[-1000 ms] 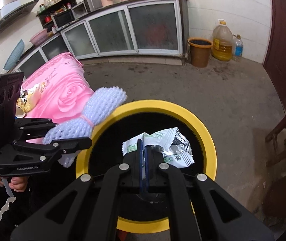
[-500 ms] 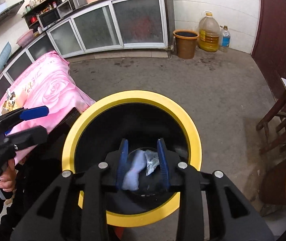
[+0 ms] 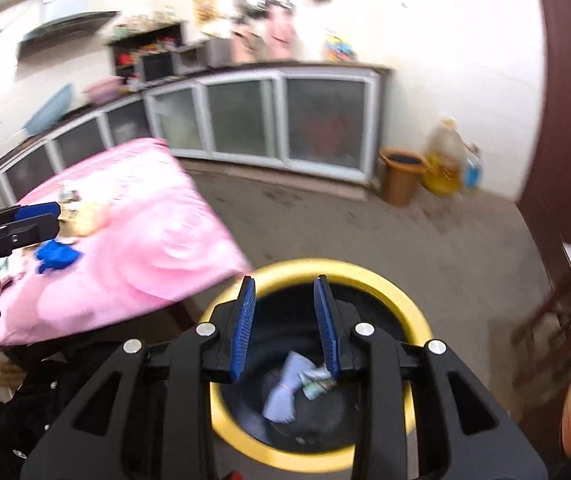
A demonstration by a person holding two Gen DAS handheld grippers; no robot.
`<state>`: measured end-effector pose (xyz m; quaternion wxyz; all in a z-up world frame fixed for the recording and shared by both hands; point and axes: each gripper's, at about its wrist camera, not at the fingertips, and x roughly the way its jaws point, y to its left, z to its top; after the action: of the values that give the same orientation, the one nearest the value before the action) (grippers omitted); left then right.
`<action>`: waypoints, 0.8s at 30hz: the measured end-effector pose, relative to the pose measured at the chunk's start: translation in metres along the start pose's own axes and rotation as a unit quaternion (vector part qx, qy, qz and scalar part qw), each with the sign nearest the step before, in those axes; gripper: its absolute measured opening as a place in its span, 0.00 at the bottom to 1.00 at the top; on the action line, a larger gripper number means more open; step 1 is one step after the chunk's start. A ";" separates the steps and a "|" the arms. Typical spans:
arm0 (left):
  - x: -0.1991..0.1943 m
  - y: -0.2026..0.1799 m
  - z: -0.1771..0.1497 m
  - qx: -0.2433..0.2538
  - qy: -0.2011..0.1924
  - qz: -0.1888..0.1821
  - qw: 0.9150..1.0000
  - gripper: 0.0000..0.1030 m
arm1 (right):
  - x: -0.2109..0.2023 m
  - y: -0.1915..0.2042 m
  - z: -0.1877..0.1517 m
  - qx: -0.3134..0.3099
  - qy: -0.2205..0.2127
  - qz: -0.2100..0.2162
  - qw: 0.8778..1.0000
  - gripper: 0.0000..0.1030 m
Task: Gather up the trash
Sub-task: 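Return both tools to the table and close the left tool on white tissue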
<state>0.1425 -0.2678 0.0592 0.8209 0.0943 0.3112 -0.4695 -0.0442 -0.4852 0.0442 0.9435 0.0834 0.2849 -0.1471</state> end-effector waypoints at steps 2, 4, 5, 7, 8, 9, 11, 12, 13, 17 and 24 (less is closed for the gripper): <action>-0.026 0.023 -0.009 -0.011 -0.006 0.030 0.999 0.92 | 0.005 0.020 0.008 -0.012 -0.007 0.028 1.000 0.32; -0.052 0.049 -0.021 -0.020 -0.007 0.064 0.998 0.92 | 0.011 0.040 0.014 -0.027 -0.011 0.052 0.998 0.36; -0.064 0.060 -0.028 -0.024 -0.007 0.086 0.996 0.92 | 0.015 0.053 0.018 -0.037 -0.013 0.066 0.997 0.36; -0.084 0.082 -0.039 -0.034 -0.003 0.128 0.991 0.92 | 0.024 0.075 0.023 -0.055 -0.011 0.085 0.995 0.36; -0.093 0.094 -0.044 -0.041 0.000 0.145 0.989 0.92 | 0.026 0.084 0.023 -0.061 -0.011 0.093 0.994 0.36; -0.103 0.107 -0.051 -0.052 0.001 0.164 0.985 0.92 | 0.029 0.094 0.025 -0.069 -0.009 0.105 0.992 0.36; -0.119 0.129 -0.061 -0.074 0.002 0.186 0.980 0.92 | 0.038 0.116 0.028 -0.086 -0.005 0.124 0.989 0.36; -0.122 0.136 -0.062 -0.083 0.003 0.195 0.977 0.92 | 0.042 0.127 0.029 -0.095 -0.005 0.132 0.987 0.36; -0.125 0.143 -0.066 -0.091 0.005 0.204 0.975 0.92 | 0.043 0.136 0.028 -0.102 -0.004 0.139 0.985 0.36; -0.126 0.166 -0.074 -0.100 0.015 0.234 0.967 0.92 | 0.059 0.175 0.029 -0.125 0.006 0.183 0.975 0.36; -0.113 0.196 -0.091 -0.143 0.044 0.251 0.956 0.92 | 0.091 0.217 0.023 -0.156 0.043 0.218 0.962 0.36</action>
<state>0.2258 -0.0402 0.0287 0.9028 0.0718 0.3767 -0.1944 0.1105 -0.3074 0.0282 0.9409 0.0020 0.3193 0.1124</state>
